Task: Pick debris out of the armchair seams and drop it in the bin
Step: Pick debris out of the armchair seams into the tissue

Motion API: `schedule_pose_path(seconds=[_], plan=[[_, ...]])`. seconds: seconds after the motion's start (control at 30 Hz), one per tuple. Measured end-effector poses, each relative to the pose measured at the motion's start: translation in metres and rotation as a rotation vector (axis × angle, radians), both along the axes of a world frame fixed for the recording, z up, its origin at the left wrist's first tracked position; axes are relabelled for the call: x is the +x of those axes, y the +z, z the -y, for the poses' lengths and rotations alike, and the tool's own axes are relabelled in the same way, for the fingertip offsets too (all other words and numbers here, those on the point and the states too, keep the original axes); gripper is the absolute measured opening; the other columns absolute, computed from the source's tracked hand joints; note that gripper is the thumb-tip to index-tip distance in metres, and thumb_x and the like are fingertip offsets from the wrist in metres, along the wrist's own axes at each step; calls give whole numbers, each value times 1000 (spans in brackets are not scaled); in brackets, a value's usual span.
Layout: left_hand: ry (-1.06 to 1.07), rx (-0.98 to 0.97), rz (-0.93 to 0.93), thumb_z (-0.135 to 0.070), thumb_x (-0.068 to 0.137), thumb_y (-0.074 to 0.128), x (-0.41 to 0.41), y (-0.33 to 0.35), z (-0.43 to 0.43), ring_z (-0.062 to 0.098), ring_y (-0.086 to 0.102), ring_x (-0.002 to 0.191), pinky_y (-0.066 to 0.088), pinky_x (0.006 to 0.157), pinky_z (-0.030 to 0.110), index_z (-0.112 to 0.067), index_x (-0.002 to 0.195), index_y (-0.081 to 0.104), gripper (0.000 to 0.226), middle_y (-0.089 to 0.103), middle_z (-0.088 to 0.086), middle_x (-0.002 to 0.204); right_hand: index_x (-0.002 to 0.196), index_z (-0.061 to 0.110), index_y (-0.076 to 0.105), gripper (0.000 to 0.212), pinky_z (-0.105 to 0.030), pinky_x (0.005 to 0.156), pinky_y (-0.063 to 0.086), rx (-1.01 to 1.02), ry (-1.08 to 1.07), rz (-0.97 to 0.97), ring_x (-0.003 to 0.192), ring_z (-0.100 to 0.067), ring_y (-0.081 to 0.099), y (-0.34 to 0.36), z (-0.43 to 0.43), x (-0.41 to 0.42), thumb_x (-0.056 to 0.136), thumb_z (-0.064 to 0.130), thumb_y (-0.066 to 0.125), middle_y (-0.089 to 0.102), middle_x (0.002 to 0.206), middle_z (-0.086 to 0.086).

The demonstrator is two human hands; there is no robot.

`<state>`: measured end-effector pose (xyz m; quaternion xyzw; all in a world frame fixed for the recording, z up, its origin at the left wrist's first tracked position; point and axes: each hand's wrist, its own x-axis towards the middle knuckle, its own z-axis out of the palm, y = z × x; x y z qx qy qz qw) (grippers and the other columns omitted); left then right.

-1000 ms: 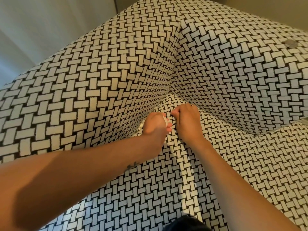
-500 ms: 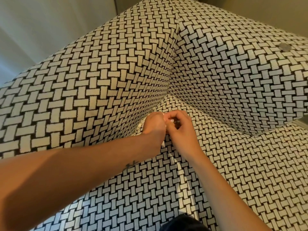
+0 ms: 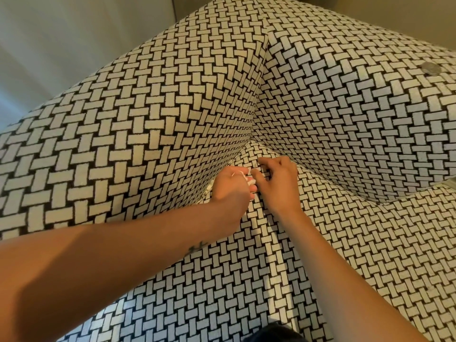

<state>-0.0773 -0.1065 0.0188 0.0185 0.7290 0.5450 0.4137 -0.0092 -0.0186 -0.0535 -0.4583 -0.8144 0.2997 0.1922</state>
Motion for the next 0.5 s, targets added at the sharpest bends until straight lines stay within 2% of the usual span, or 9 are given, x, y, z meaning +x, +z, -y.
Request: schedule_pose_path(seconds=[0.13,0.23,0.3,0.37,0.43,0.5], plan=[[19,-4,-14,-9,105,35,-1,-4,0,12,61,67,51,59,23,-15,109,60,26,64,3,84,104,19,75,15,-23,79,35,186,-29,-27,103,-13,43,-4,4,-5,96,27,66,53,100,6],[17,6,-13,-9,105,35,-1,-5,1,12,60,67,49,57,23,-17,106,59,24,64,4,86,98,15,71,14,-35,74,47,290,-7,45,97,-20,49,-5,5,-9,98,25,62,60,98,1],[7,0,-23,-10,106,35,-2,-4,2,13,60,69,48,57,23,-17,108,58,25,64,5,89,97,15,70,16,-39,75,49,308,18,91,94,-20,50,-4,5,-8,100,26,59,61,98,0],[2,-16,-38,-11,106,33,-4,-4,2,13,61,74,48,59,24,-19,108,58,25,65,6,97,96,19,69,15,-32,80,47,208,38,14,95,-16,48,0,8,-5,101,27,57,59,96,4],[-6,-36,-55,-13,107,33,-5,-3,2,14,61,77,53,64,28,-19,110,58,25,65,6,101,97,24,67,12,-19,83,42,2,36,-185,98,-12,48,11,18,3,101,28,57,58,96,10],[-31,-66,-77,-15,105,36,-5,-4,2,19,64,82,59,77,39,-18,115,59,25,68,8,102,98,25,67,11,-17,85,42,-102,62,-319,101,-12,52,22,34,9,100,30,58,59,98,12]])
